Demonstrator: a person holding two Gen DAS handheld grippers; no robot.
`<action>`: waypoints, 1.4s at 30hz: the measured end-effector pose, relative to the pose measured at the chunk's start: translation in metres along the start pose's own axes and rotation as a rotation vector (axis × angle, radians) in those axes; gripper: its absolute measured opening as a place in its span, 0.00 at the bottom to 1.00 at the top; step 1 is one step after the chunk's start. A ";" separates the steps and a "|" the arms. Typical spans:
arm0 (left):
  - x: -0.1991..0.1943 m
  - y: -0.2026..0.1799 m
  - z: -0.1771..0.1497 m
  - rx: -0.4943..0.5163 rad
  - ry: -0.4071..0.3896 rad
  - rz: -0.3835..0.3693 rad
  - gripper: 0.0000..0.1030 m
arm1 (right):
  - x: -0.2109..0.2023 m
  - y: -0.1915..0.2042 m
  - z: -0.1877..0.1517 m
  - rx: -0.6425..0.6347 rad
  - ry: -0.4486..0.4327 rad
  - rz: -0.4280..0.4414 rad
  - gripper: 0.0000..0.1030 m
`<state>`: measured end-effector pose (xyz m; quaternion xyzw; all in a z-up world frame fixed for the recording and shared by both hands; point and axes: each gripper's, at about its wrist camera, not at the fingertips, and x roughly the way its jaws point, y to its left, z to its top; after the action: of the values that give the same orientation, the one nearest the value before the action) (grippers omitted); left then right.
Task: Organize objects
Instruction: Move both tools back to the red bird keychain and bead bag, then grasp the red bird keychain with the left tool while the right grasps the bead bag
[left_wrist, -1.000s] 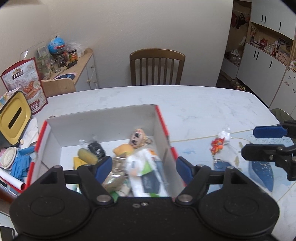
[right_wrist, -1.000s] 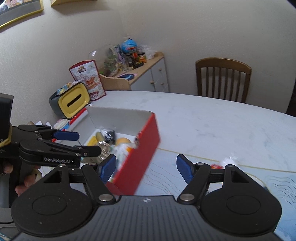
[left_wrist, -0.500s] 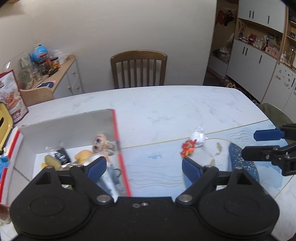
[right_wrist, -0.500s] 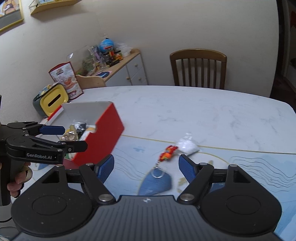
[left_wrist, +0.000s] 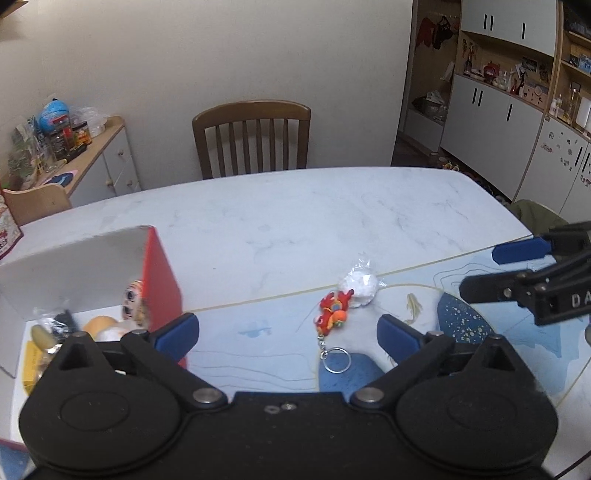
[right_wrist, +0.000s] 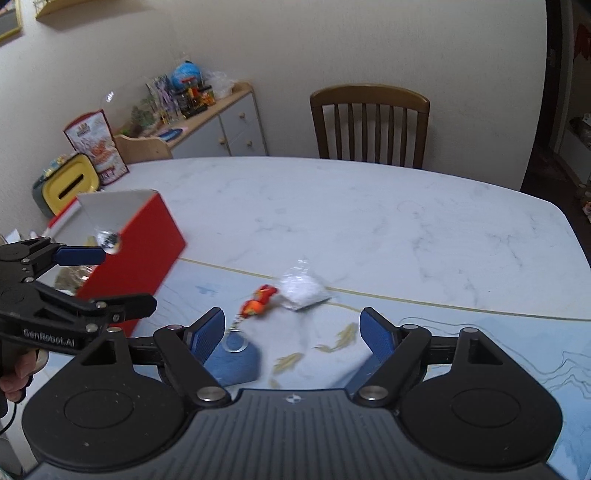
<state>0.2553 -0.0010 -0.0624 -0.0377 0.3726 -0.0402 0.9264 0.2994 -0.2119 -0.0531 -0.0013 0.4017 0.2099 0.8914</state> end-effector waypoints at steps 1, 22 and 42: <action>0.005 -0.003 -0.001 0.001 0.003 -0.001 0.99 | 0.005 -0.003 0.001 -0.006 0.010 -0.003 0.78; 0.083 -0.023 -0.011 0.009 0.067 0.021 0.97 | 0.101 -0.028 0.011 -0.138 0.158 0.009 0.78; 0.118 -0.029 -0.013 0.041 0.102 0.008 0.70 | 0.146 -0.014 0.022 -0.229 0.183 0.057 0.77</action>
<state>0.3297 -0.0424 -0.1499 -0.0153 0.4184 -0.0461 0.9070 0.4064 -0.1671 -0.1449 -0.1108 0.4547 0.2785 0.8387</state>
